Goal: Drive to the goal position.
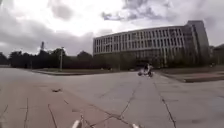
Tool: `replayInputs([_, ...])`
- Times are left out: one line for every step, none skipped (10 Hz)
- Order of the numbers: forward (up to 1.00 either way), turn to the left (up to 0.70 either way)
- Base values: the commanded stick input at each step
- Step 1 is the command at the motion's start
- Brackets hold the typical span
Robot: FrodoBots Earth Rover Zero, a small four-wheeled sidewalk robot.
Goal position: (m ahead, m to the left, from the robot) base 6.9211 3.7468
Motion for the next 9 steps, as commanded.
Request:
replayInputs([1.0,0.0])
replayInputs([1.0,0.0])
replayInputs([1.0,0.0])
replayInputs([1.0,0.0])
replayInputs([1.0,0.0])
replayInputs([1.0,0.0])
replayInputs([1.0,0.0])
replayInputs([1.0,0.0])
replayInputs([1.0,-0.01])
